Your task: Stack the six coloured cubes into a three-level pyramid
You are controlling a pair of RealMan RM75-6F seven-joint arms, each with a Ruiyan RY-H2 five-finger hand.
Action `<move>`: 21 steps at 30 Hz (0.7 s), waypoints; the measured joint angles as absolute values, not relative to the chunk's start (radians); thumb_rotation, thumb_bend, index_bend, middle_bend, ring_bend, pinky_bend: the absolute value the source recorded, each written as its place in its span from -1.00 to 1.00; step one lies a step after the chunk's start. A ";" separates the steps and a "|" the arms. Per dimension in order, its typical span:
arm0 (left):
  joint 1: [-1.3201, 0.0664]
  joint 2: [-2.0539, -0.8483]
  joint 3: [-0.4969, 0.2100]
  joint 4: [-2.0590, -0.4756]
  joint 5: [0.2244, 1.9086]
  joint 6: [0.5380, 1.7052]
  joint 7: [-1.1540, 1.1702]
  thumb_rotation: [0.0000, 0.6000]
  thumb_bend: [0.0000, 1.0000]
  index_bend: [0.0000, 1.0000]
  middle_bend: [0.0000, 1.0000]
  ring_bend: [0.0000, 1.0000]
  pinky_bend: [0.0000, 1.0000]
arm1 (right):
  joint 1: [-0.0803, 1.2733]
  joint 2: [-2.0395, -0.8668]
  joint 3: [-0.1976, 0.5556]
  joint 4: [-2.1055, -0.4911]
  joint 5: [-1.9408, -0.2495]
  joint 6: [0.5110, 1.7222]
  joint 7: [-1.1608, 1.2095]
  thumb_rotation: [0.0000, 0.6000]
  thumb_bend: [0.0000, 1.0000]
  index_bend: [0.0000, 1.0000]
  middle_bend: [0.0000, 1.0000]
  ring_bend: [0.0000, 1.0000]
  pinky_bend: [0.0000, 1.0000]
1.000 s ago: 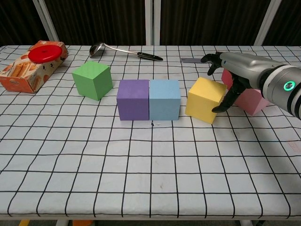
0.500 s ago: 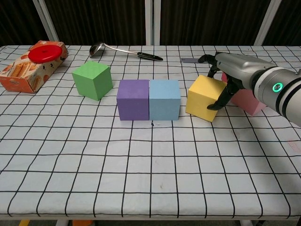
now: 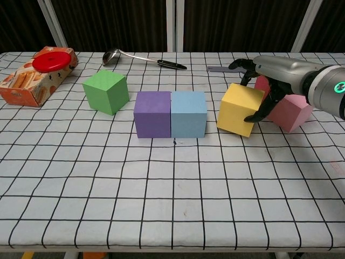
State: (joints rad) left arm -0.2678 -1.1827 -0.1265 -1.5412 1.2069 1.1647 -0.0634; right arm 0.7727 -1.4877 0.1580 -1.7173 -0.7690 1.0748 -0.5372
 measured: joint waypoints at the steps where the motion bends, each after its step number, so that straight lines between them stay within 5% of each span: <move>1: -0.269 -1.184 -0.128 -1.542 1.206 1.165 -0.063 1.00 -0.97 -0.82 -0.80 -0.97 -0.79 | 0.773 -1.469 0.154 -1.715 -0.787 1.049 -0.525 1.00 -0.53 -1.00 -0.33 -1.00 -1.00; 10: -0.273 -1.193 -0.133 -1.529 1.218 1.173 -0.077 1.00 -0.97 -0.82 -0.80 -0.97 -0.80 | 0.778 -1.365 0.126 -1.629 -1.076 0.888 -0.317 1.00 -0.54 -1.00 -0.33 -1.00 -1.00; 21: -0.273 -1.196 -0.132 -1.521 1.221 1.173 -0.079 1.00 -0.97 -0.82 -0.80 -0.97 -0.80 | 0.794 -1.373 0.103 -1.464 -1.300 0.802 -0.071 1.00 -0.53 -1.00 -0.33 -1.00 -1.00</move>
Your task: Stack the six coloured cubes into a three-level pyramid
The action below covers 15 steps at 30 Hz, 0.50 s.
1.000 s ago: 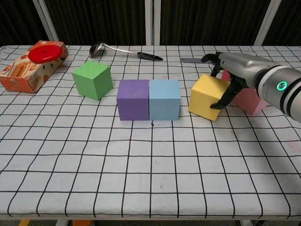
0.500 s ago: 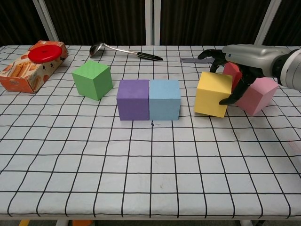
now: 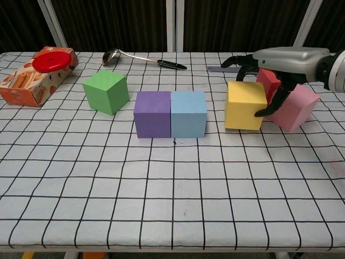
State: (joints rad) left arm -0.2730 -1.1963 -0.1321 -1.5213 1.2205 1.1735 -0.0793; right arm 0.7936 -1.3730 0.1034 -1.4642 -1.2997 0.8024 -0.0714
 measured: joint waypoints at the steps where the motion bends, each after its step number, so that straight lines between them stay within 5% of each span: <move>1: -0.273 -1.196 -0.132 -1.521 1.220 1.173 -0.079 1.00 -0.97 -0.82 -0.80 -0.97 -0.80 | 0.795 -1.377 0.102 -1.458 -1.308 0.801 -0.064 1.00 -0.54 -1.00 -0.33 -1.00 -1.00; 15: -0.273 -1.189 -0.129 -1.520 1.221 1.167 -0.088 1.00 -0.97 -0.82 -0.80 -0.97 -0.80 | 0.809 -1.422 0.097 -1.410 -1.389 0.812 0.013 1.00 -0.54 -1.00 -0.34 -1.00 -1.00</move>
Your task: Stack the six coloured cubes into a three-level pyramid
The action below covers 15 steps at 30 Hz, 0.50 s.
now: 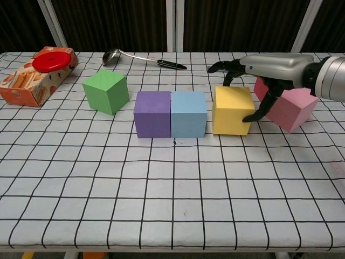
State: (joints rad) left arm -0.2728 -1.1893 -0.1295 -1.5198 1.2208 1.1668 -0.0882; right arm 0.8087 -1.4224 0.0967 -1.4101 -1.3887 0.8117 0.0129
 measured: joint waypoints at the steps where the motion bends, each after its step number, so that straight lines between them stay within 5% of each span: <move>1: -0.273 -1.189 -0.129 -1.520 1.221 1.166 -0.087 1.00 -0.97 -0.82 -0.80 -0.97 -0.80 | 0.810 -1.424 0.097 -1.407 -1.389 0.810 0.015 1.00 -0.54 -1.00 -0.34 -1.00 -1.00; 15: -0.274 -1.187 -0.125 -1.520 1.217 1.160 -0.080 1.00 -0.97 -0.82 -0.80 -0.97 -0.80 | 0.824 -1.443 0.100 -1.390 -1.387 0.790 0.030 1.00 -0.53 -1.00 -0.34 -1.00 -1.00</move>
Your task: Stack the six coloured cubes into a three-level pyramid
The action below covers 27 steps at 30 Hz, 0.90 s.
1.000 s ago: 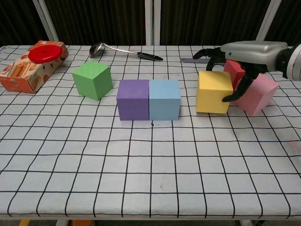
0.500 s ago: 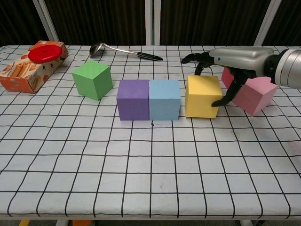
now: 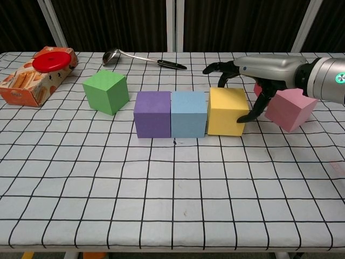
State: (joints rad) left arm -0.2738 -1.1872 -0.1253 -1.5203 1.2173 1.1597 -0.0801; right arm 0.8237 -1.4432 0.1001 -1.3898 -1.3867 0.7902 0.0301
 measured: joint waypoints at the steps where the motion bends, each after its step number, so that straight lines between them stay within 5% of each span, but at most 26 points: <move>1: -0.274 -1.187 -0.125 -1.520 1.217 1.159 -0.080 1.00 -0.97 -0.82 -0.80 -0.97 -0.80 | 0.824 -1.444 0.100 -1.390 -1.387 0.790 0.029 1.00 -0.53 -1.00 -0.34 -1.00 -1.00; 27: -0.275 -1.179 -0.126 -1.521 1.214 1.153 -0.087 1.00 -0.97 -0.82 -0.80 -0.97 -0.80 | 0.840 -1.465 0.101 -1.373 -1.379 0.772 0.011 1.00 -0.53 -1.00 -0.35 -1.00 -1.00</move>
State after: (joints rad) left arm -0.2747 -1.1795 -0.1260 -1.5206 1.2140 1.1533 -0.0866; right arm 0.8399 -1.4654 0.1006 -1.3734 -1.3792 0.7722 0.0114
